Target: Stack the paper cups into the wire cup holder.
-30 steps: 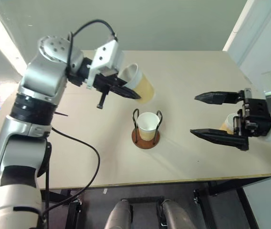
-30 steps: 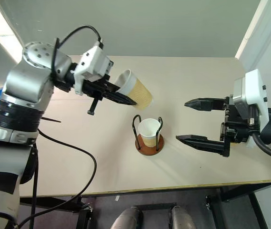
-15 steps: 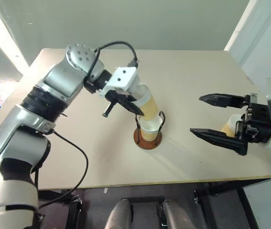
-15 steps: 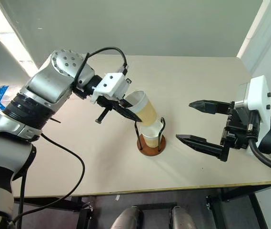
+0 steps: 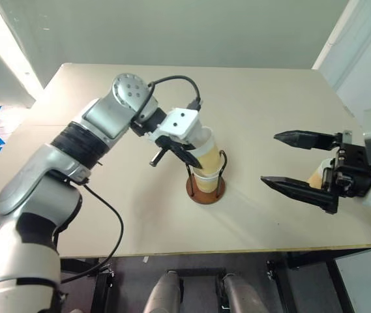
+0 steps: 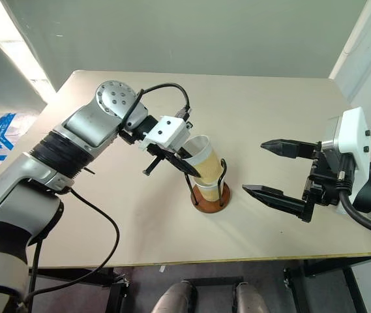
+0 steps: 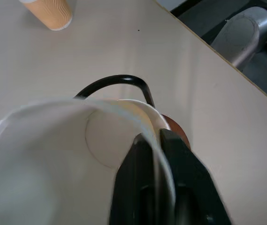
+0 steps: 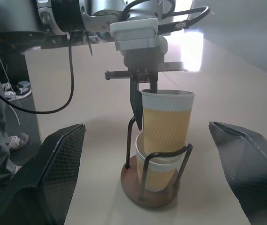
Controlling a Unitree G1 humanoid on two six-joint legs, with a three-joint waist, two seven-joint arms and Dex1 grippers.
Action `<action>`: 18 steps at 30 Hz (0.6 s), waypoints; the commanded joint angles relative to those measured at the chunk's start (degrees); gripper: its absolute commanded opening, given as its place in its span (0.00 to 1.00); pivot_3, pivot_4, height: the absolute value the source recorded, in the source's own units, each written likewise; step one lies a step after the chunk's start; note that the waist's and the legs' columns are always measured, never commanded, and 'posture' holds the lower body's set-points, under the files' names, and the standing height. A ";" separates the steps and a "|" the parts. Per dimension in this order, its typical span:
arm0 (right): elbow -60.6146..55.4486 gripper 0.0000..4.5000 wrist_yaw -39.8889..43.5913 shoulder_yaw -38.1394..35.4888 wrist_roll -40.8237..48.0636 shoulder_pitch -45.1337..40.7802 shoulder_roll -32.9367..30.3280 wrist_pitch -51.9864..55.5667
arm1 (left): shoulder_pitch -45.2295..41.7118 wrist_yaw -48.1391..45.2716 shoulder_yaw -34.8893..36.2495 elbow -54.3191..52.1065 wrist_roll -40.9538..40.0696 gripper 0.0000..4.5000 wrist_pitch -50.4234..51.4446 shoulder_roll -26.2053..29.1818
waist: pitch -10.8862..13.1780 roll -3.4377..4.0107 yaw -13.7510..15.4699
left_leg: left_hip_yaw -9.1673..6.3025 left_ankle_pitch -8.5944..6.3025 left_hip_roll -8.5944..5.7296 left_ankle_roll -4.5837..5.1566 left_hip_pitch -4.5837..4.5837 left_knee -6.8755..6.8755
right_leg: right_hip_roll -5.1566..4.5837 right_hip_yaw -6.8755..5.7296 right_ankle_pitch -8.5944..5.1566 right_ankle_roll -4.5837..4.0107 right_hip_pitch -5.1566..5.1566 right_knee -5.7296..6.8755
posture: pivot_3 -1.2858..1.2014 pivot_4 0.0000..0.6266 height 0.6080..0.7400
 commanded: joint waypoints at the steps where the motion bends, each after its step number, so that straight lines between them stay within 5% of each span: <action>1: -0.97 1.00 -0.34 -3.18 0.85 0.56 -1.05 -1.33 | -3.02 -2.38 0.52 0.81 0.21 0.38 -1.81 -0.84 | 0.00 0.00 0.00 | 0.01 -0.01 0.00 0.01 -0.01 0.02 | 0.00 0.01 0.00 0.01 0.00 0.00 | 0.52 0.24 1.00; 9: -0.44 1.00 -1.54 -5.36 0.27 2.78 -2.02 -1.18 | -5.49 -2.38 5.64 2.47 -2.51 0.99 1.35 -4.97 | 0.03 0.05 0.23 | 0.01 -0.13 -0.04 0.20 -0.23 0.50 | -0.01 0.05 0.02 0.18 0.00 0.00 | 0.52 0.24 1.00; 18: 5.85 1.00 -11.67 -2.73 -13.93 4.89 -6.11 5.29 | -3.52 -1.09 21.08 3.67 -4.21 0.99 12.40 -7.24 | 0.06 0.15 0.28 | 0.13 -0.24 -0.20 0.38 -0.26 0.71 | -0.08 0.38 0.23 0.54 0.03 -0.03 | 0.52 0.24 1.00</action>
